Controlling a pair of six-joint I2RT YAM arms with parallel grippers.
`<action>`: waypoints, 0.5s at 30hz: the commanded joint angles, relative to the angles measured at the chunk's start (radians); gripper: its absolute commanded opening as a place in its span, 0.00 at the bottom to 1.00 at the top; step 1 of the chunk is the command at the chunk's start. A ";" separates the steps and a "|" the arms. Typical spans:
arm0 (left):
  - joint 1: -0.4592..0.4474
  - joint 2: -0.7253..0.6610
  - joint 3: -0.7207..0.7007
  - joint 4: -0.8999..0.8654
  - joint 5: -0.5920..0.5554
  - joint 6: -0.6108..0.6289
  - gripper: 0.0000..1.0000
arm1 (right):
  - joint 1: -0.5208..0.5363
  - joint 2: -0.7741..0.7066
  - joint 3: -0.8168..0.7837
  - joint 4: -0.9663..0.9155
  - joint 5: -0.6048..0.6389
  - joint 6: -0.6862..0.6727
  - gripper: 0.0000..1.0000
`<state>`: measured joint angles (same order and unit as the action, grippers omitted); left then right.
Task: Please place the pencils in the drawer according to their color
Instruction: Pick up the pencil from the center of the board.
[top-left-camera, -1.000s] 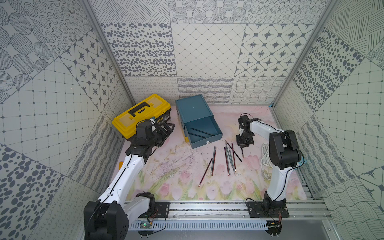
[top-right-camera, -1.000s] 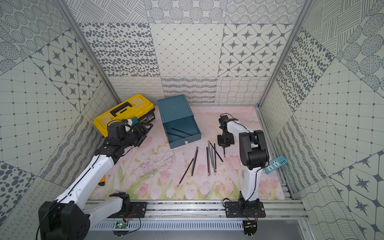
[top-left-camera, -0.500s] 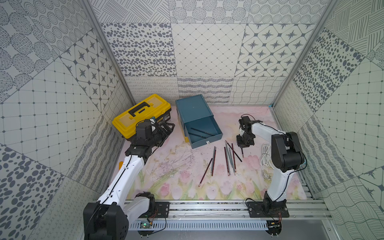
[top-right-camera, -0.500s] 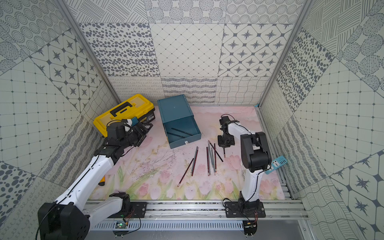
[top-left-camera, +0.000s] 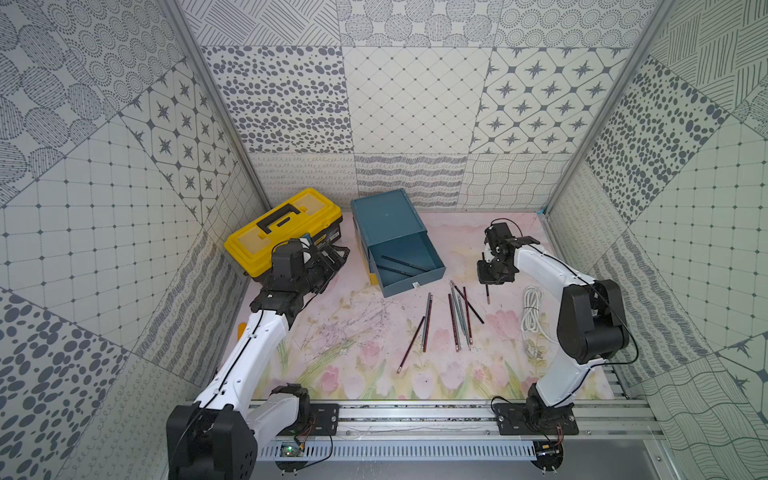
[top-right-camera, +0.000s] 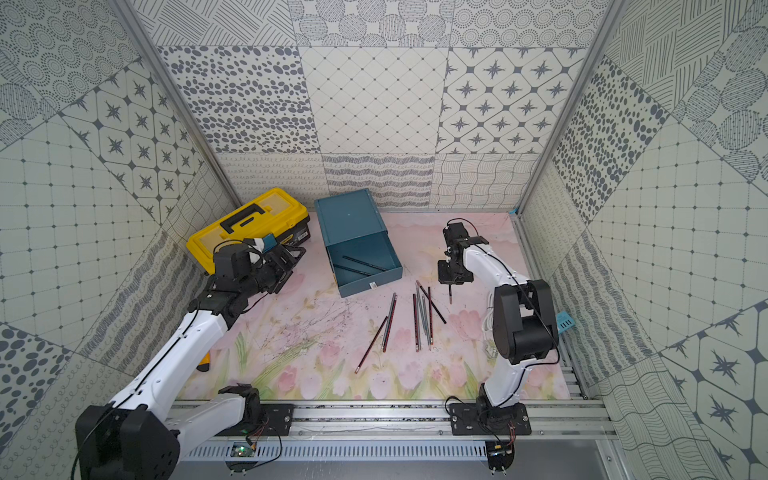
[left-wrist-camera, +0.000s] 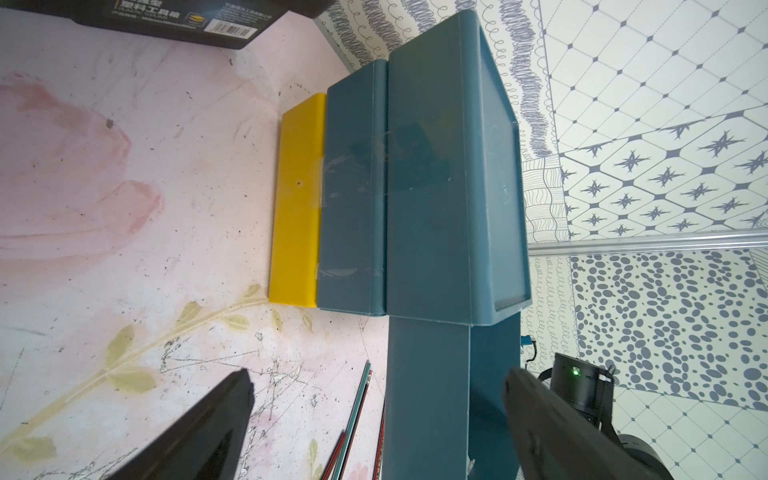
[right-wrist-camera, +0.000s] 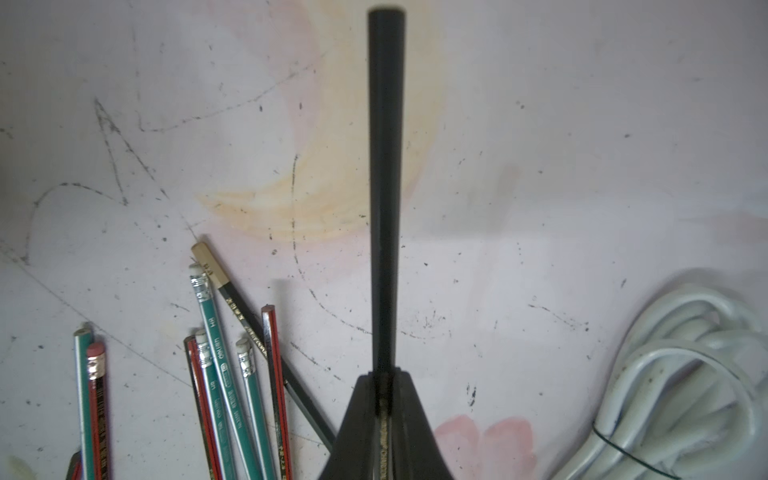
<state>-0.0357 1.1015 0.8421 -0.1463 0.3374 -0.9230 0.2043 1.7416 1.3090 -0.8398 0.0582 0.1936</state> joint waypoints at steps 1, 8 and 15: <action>0.007 -0.005 0.001 0.023 0.003 0.000 0.99 | 0.010 -0.066 0.029 0.023 0.017 -0.010 0.00; 0.007 -0.005 0.001 0.024 0.004 0.000 0.99 | 0.029 -0.154 0.086 0.020 0.003 -0.017 0.00; 0.007 -0.003 -0.001 0.025 0.005 0.000 0.99 | 0.104 -0.219 0.177 0.017 0.009 -0.056 0.00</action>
<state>-0.0357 1.1015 0.8421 -0.1459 0.3374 -0.9230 0.2714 1.5688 1.4326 -0.8413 0.0582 0.1703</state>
